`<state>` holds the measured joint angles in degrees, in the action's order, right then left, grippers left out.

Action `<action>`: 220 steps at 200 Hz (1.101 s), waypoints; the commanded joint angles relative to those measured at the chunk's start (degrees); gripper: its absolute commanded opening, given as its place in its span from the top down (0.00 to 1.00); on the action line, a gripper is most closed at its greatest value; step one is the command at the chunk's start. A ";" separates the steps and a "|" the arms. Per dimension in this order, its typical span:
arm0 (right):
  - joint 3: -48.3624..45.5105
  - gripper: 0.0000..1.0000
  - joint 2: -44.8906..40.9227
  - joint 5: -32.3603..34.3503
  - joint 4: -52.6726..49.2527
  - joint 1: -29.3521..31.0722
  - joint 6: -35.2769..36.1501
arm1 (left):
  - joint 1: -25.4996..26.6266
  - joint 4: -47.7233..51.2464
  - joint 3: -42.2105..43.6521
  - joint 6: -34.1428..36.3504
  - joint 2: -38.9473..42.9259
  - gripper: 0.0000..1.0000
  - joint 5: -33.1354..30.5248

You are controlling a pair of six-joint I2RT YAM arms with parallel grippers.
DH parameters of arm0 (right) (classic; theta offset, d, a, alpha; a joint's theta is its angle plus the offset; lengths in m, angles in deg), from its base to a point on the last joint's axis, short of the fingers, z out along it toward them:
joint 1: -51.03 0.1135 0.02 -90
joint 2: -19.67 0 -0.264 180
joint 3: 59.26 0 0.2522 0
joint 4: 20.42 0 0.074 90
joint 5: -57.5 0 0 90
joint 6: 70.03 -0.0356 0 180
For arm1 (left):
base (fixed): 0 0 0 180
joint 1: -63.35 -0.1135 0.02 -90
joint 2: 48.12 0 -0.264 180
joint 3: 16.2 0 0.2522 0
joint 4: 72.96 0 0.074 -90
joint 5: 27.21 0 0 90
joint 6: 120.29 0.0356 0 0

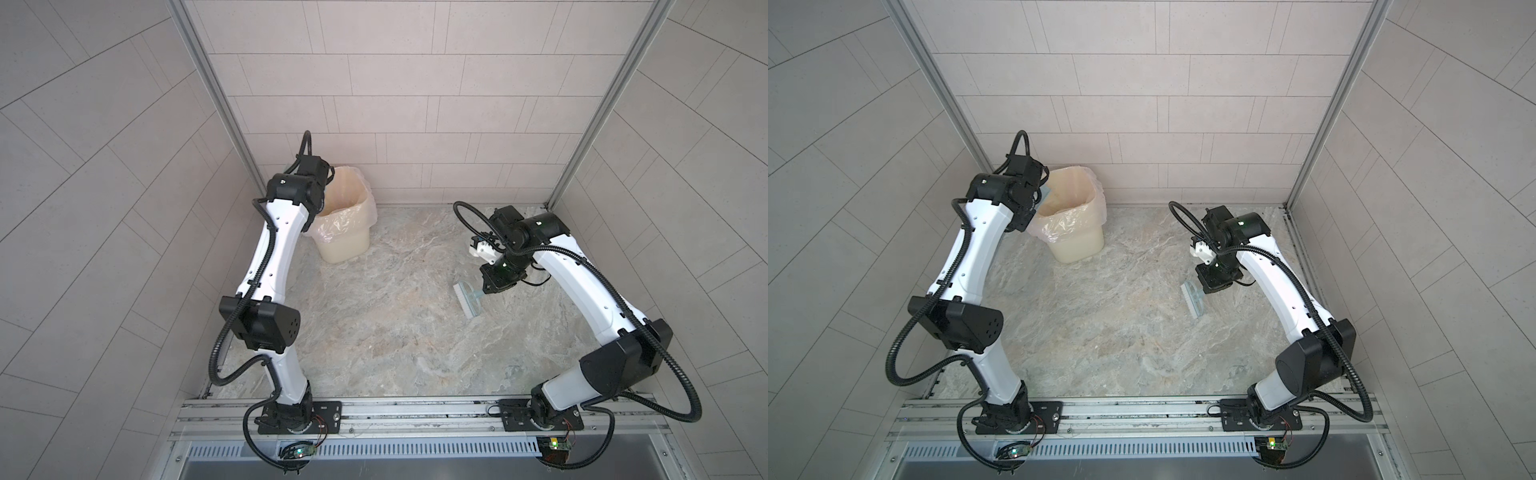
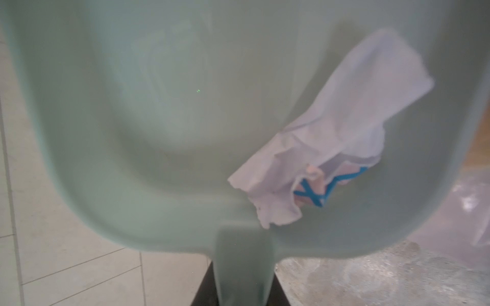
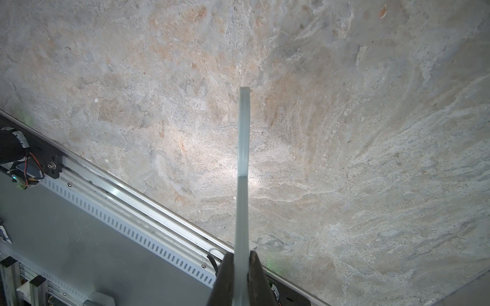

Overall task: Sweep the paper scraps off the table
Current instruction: 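Tip the dustpan over the bin with the left gripper to empty it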

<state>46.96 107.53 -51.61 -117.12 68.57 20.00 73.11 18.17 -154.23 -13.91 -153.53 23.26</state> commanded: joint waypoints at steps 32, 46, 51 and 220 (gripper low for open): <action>-0.22 1.00 0.39 -0.98 -0.47 -1.66 1.79 | 3.49 -8.31 1.26 11.78 -0.98 1.00 -16.01; -0.60 1.00 0.36 -1.43 -0.21 -2.02 1.98 | 4.40 -11.36 3.40 15.46 -0.49 1.00 -19.04; -0.84 1.00 0.27 -1.53 0.06 -2.22 2.00 | 4.76 -13.34 4.75 17.26 -0.18 1.00 -20.36; -5.81 1.00 -1.79 -2.24 3.14 -5.21 3.82 | 6.41 -87.80 34.07 82.90 8.81 1.00 -32.75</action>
<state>41.45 107.61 -53.25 -113.99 63.67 22.65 79.25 -58.31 -120.97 59.70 -146.69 -9.09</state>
